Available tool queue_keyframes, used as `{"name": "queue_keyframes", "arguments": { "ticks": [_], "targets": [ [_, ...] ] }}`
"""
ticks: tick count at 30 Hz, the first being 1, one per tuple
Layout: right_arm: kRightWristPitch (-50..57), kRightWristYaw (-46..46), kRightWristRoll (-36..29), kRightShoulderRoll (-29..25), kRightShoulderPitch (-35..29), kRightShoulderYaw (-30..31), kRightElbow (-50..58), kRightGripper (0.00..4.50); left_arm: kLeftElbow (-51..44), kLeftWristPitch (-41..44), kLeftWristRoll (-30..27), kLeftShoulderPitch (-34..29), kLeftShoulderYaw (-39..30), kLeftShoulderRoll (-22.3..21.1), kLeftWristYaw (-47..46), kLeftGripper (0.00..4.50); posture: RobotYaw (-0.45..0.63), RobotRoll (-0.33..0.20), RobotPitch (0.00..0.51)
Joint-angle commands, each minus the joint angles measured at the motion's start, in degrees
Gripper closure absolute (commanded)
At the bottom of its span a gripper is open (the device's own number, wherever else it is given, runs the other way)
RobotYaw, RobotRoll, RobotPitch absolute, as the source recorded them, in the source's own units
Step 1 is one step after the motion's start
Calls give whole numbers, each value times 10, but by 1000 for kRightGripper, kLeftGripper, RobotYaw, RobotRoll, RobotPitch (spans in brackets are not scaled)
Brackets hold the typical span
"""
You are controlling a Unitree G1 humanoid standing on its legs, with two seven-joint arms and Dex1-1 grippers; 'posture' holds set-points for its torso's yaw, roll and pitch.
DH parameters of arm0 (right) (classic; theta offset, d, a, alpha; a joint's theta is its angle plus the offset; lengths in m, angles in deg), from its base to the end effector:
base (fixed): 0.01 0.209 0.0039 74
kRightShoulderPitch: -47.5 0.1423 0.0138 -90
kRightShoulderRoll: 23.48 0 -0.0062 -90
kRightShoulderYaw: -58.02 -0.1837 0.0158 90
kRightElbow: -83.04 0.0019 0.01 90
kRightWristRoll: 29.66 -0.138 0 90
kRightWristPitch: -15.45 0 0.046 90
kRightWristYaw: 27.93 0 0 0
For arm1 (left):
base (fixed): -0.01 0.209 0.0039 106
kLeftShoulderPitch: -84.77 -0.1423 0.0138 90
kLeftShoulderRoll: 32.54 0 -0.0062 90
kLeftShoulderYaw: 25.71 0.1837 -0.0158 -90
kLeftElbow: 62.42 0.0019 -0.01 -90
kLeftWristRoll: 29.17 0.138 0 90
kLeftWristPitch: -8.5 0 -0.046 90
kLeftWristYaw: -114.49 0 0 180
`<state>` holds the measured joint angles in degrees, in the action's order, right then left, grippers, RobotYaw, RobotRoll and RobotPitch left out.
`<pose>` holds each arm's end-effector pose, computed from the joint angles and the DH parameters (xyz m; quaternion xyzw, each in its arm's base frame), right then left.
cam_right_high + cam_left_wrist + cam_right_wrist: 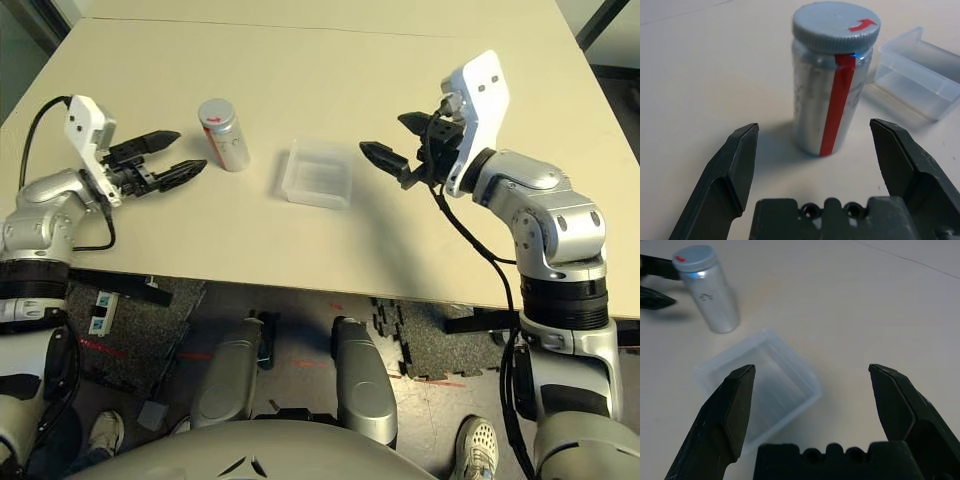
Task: Pour the medicine from the bottle into the box.
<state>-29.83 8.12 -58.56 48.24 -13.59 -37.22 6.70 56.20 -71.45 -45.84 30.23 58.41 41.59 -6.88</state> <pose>0.2594 -0.2188 0.2020 -0.0646 0.0398 0.3601 0.9298 0.3048 0.2704 0.1473 0.0705 0.0290 -0.3987 0.9139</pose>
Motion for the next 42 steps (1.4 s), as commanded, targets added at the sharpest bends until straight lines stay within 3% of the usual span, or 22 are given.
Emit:
{"name": "queue_keyframes", "arguments": {
  "ticks": [1, 12, 31, 34, 37, 42],
  "targets": [
    [16, -9, -8, 7, 1, 5, 23, 0, 48, -26, 19, 19, 15, 5, 5, 29, -42, 0, 208],
    [36, -27, -18, 26, -1, 8, 62, 0, 160, -93, 47, 87, 36, 42, 4, 29, -78, 0, 213],
    [39, -31, -19, 35, 18, 16, 60, 0, 219, -149, 65, 114, 39, 70, -8, 29, -81, 0, 214],
    [38, -31, -19, 35, 18, 17, 60, 0, 225, -162, 67, 119, 39, 73, -12, 588, -82, 0, 216],
    [38, -32, -19, 36, 17, 18, 61, 0, 225, -170, 66, 122, 41, 76, -7, 1712, -81, 0, 215],
    [33, -33, -15, 36, 19, 18, 59, 0, 216, -176, 66, 120, 43, 74, 2, 1782, -76, 0, 213]
  ]
}}
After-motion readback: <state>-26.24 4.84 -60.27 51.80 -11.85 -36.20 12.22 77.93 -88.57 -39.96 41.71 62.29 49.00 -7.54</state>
